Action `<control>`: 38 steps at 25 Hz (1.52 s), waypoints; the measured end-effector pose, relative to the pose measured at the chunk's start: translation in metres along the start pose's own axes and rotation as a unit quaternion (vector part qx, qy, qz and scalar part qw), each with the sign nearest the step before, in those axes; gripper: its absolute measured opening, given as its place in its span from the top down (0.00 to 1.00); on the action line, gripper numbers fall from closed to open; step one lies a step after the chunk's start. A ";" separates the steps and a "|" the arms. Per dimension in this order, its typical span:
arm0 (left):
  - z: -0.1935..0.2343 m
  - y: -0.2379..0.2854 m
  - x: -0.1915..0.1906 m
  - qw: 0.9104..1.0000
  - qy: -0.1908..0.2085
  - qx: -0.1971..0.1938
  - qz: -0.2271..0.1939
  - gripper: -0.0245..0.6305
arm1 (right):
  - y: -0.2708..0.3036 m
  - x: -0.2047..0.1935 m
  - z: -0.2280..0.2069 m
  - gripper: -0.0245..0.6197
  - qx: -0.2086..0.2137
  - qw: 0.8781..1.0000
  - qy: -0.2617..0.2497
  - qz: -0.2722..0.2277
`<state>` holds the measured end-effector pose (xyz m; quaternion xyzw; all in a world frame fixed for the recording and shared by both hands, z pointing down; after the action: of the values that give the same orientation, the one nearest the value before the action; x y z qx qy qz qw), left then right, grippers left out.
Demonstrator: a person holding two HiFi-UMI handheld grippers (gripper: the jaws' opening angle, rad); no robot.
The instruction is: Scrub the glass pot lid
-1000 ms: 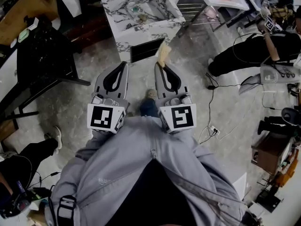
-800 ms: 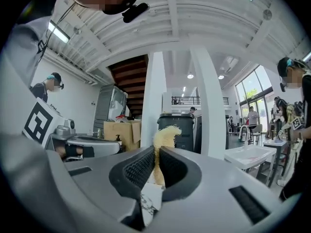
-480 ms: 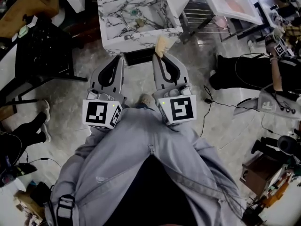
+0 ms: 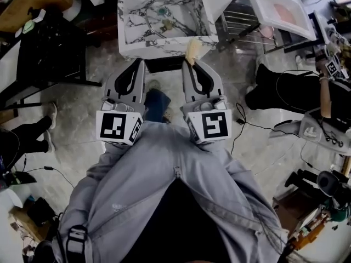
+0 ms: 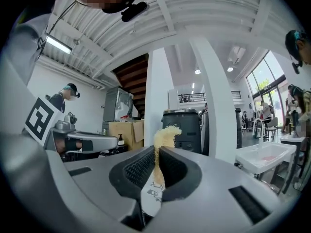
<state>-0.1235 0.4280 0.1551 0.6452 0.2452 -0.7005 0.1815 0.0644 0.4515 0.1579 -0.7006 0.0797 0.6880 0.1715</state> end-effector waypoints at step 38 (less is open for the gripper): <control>0.170 0.261 -0.064 0.999 0.002 -0.017 0.046 0.94 | 0.276 -0.074 -0.119 0.89 0.023 0.998 -0.020 0.058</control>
<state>-0.1067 0.1138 0.1980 0.6538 0.2273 -0.6860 0.2244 0.0766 0.1440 0.1949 -0.6770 0.1323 0.7086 0.1489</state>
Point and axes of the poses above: the fingertips, and each gripper's own axes: y forward along the fingers, z to its left, x out of its top, the point moved 9 cm from there along -y, backward along the fingers, and after that the axes turned 9 degrees about -z, right-handed, at the moved point
